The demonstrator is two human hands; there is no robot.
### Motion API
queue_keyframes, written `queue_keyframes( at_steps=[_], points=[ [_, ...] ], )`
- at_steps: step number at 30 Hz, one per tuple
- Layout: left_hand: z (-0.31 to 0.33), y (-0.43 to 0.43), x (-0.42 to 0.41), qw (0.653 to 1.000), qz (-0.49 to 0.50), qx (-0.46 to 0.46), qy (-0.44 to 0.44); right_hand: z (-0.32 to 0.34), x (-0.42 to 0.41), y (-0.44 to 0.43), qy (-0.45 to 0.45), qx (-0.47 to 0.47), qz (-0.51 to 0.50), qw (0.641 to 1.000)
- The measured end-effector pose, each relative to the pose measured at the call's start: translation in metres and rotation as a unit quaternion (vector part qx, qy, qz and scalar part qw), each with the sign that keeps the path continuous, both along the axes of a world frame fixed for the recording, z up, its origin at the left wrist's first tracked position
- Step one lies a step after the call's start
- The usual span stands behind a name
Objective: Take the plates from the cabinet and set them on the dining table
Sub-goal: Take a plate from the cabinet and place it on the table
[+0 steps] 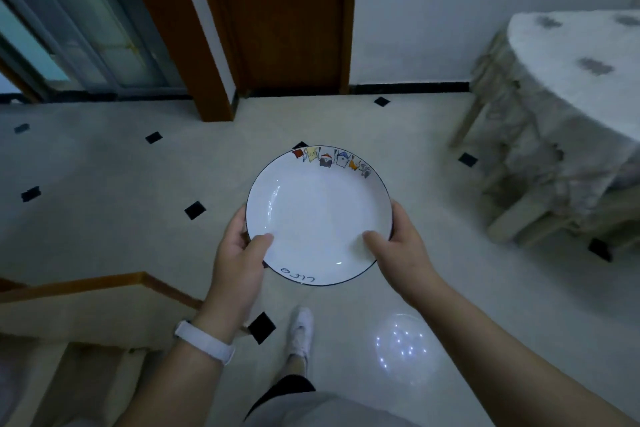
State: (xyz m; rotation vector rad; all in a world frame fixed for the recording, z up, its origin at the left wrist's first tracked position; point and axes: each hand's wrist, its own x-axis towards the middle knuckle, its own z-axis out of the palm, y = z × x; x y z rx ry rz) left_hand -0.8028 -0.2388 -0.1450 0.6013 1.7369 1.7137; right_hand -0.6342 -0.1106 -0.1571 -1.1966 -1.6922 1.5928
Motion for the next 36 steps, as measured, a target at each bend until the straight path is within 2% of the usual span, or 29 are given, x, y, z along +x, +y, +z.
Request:
queue_keyframes(
  at_steps=[12,17,23,28,36],
  points=[
    [0.0,0.156,-0.096,0.988,-0.151,-0.003,-0.013,0.01,-0.066,0.105,-0.035,0.026,-0.151,0.988],
    [0.007,0.211,-0.112,0.979,-0.204,0.006,-0.023,0.024,-0.076,0.131,-0.033,0.041,-0.205,0.977],
    [0.013,0.268,-0.077,0.952,-0.302,0.021,-0.049,0.037,-0.039,0.151,-0.025,0.037,-0.293,0.955],
    [0.011,0.31,-0.018,0.928,-0.366,-0.002,-0.074,0.036,0.016,0.161,-0.017,0.047,-0.379,0.924],
    [0.02,0.377,0.081,0.911,-0.412,-0.005,-0.023,0.031,0.107,0.206,0.049,0.047,-0.445,0.893]
  ],
)
